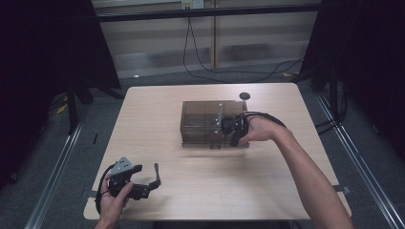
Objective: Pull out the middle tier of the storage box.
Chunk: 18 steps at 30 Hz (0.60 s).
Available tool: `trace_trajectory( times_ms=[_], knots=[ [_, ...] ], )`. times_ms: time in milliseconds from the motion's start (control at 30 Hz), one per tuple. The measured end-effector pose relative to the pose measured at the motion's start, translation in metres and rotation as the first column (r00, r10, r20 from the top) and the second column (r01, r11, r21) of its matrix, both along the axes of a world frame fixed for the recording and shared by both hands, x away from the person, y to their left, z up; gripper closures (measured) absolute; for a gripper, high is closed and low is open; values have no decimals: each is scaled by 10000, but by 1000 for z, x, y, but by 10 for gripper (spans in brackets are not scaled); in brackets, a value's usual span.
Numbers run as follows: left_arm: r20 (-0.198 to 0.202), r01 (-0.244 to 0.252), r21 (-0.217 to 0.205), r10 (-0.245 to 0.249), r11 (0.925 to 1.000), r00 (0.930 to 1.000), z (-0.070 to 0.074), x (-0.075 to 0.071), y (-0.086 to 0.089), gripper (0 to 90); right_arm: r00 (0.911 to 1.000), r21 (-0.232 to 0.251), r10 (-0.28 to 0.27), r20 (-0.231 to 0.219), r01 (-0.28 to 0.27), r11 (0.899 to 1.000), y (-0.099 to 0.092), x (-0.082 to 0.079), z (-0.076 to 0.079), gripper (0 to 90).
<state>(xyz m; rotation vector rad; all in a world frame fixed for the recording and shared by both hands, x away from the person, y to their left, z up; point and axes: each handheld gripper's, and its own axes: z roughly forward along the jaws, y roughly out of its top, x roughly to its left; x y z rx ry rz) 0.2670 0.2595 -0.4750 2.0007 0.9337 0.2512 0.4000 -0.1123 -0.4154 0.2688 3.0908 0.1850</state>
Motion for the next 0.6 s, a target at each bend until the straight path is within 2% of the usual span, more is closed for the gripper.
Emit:
trace_trajectory(
  times_ms=[600],
  knots=[
    [6, -11, 18, 11, 10000, 10000, 0, 0, 0, 38, 9999, -2, 143, -3, -143, 9999, -1, -5, 0, 881]
  ],
)
